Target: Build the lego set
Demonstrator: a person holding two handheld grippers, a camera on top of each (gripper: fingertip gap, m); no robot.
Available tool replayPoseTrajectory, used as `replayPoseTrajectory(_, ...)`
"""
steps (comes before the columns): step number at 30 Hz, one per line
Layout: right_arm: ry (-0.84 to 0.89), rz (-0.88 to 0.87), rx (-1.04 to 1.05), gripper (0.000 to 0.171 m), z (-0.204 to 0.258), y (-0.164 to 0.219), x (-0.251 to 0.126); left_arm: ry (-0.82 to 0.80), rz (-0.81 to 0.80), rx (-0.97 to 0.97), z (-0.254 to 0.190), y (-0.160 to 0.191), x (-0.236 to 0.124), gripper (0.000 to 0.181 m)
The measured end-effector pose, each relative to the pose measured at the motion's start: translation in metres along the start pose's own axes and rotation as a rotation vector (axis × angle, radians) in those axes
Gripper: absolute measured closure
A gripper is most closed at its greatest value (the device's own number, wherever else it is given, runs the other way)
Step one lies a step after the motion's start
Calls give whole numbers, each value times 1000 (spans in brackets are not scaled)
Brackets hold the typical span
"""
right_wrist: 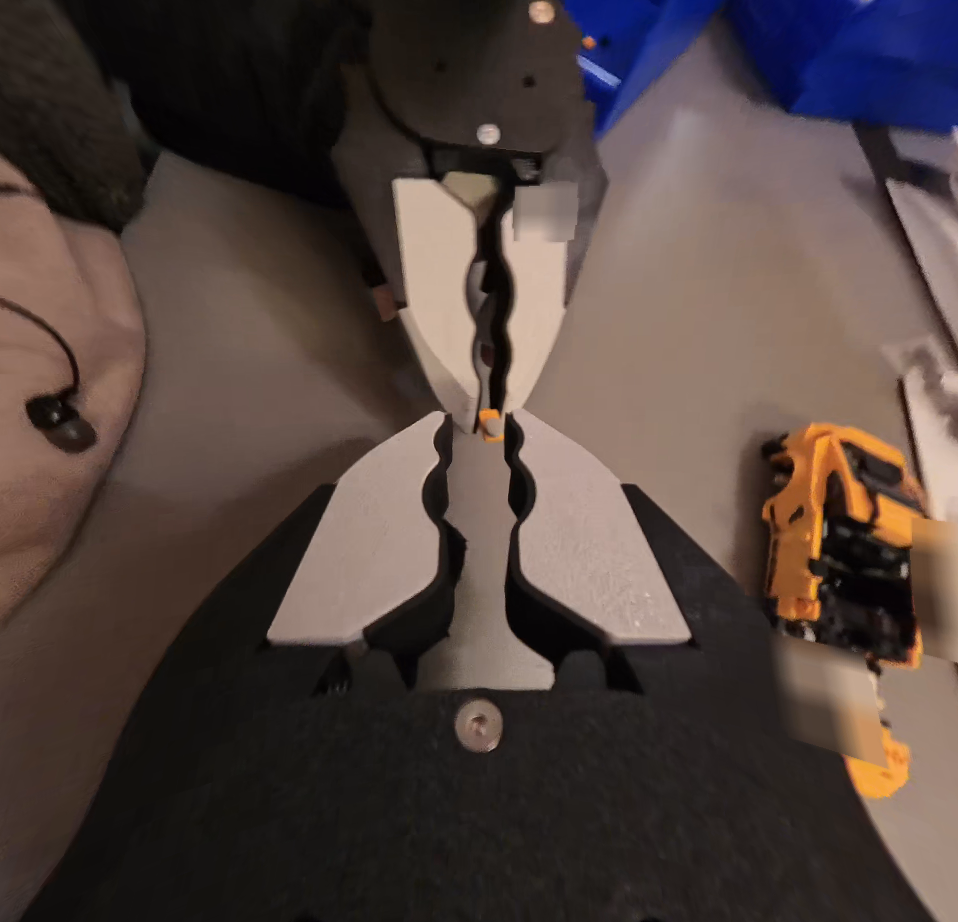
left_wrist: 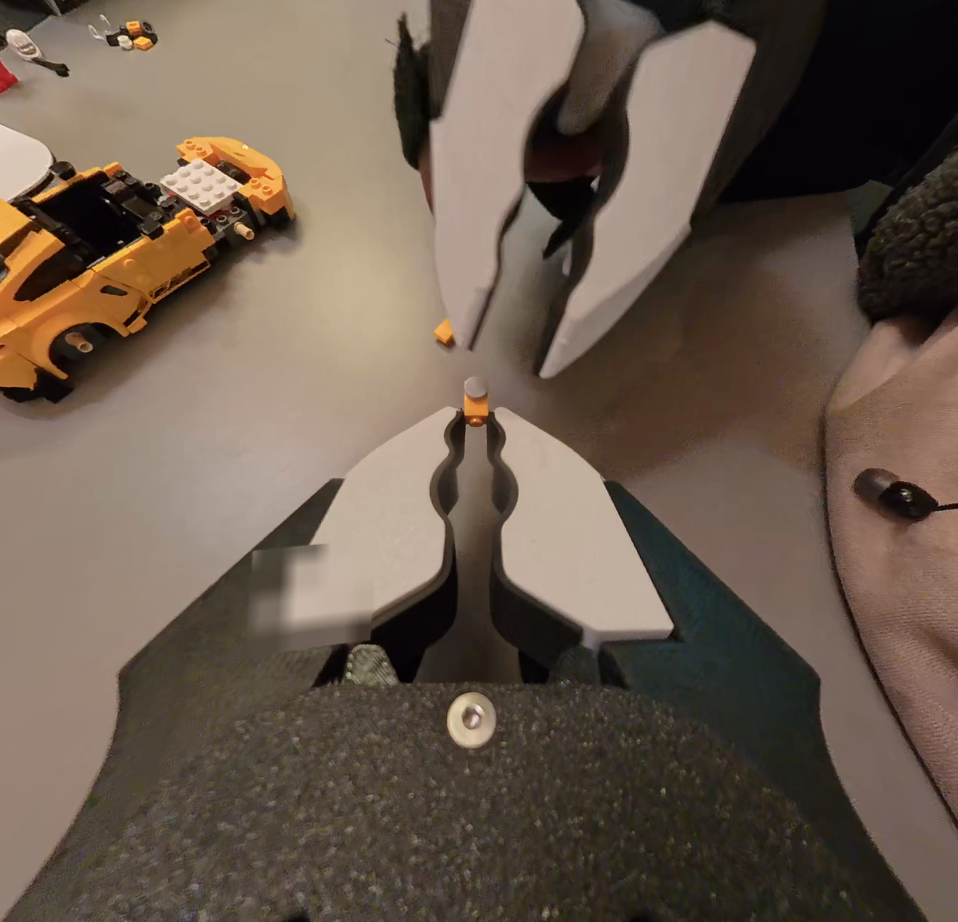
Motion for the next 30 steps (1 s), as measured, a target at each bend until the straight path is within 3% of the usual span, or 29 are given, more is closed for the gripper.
replayPoseTrajectory(4,104,103,-253,157,10,1,8,17,-18,-14,0,-2,-2,174)
replayPoseTrajectory(7,152,138,-310,163,11,3,10,31,-21,-43,1,-1,-2,174)
replayPoseTrajectory(14,118,63,-217,165,8,3,9,61,-125,-176,10,-7,-11,174)
replayPoseTrajectory(23,86,-54,-53,164,-4,3,-8,62,-127,-155,9,-8,-11,174)
replayPoseTrajectory(30,-53,-130,120,156,-7,6,-4,83,-163,-82,1,-11,-13,174)
Point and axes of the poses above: each gripper's, where its closed fingertips meet, x out along the fingers, y out of its underside, z = x × y across the jaws, the point moved 9 cm from there along -x, back along the fingers, and after that the axes turned 9 degrees about -y, right-handed, at the moved point
